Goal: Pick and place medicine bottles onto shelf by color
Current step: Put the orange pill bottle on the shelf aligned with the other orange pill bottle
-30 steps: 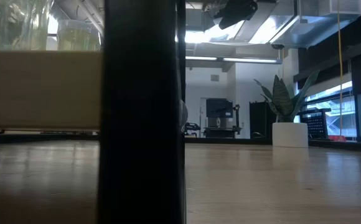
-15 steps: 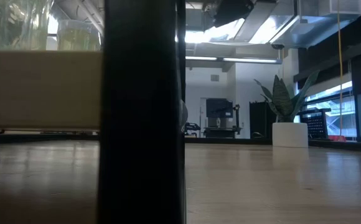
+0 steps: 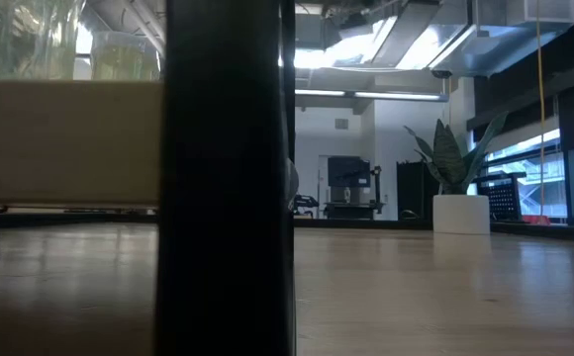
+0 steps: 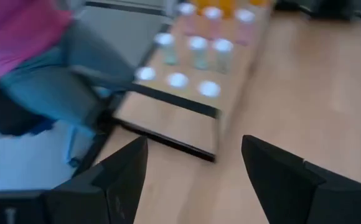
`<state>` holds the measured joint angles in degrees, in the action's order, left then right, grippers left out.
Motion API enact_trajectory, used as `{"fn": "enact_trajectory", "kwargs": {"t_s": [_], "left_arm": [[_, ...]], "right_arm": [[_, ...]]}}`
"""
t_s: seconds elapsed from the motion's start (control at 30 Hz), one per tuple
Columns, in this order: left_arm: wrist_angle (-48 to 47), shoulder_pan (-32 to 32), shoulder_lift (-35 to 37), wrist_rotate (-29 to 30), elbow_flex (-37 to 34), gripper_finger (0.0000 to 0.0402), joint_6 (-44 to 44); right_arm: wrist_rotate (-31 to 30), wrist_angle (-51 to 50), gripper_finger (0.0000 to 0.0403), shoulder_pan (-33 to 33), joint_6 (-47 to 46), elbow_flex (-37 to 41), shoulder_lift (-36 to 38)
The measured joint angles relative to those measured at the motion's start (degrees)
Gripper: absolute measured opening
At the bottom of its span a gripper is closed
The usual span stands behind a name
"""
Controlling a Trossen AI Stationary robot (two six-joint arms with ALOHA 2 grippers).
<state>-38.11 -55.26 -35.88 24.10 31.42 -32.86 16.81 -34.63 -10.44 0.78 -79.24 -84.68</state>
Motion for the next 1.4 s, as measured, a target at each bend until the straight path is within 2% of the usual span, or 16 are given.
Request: {"fn": "enact_trajectory", "kwargs": {"t_s": [0.07,0.27,0.5,0.8,1.2,1.4], "left_arm": [[0.0,-0.35,0.01,-0.01,0.0,0.0196,0.0],[-0.01,-1.06,0.01,0.0,-0.02,0.0196,0.02],[0.02,-1.05,0.02,0.04,-0.23,0.0196,0.04],[2.01,-1.06,0.0,0.02,-2.14,0.0196,2.33],[8.35,-1.07,0.02,-0.75,-2.21,0.0196,14.97],[7.45,-1.07,0.02,0.39,-2.21,0.0196,16.68]], "right_arm": [[2.72,0.69,0.0262,0.0,1.96,0.0,0.0],[2.35,0.65,0.0262,-0.04,4.5,0.0,0.0],[2.35,0.59,0.0262,-0.04,0.88,0.0,0.0],[2.35,0.56,0.0262,-0.04,1.02,0.0,0.0],[2.35,0.54,0.0262,-0.04,0.94,0.0,0.0],[2.32,0.54,0.0262,-0.04,0.98,0.0,0.0]]}}
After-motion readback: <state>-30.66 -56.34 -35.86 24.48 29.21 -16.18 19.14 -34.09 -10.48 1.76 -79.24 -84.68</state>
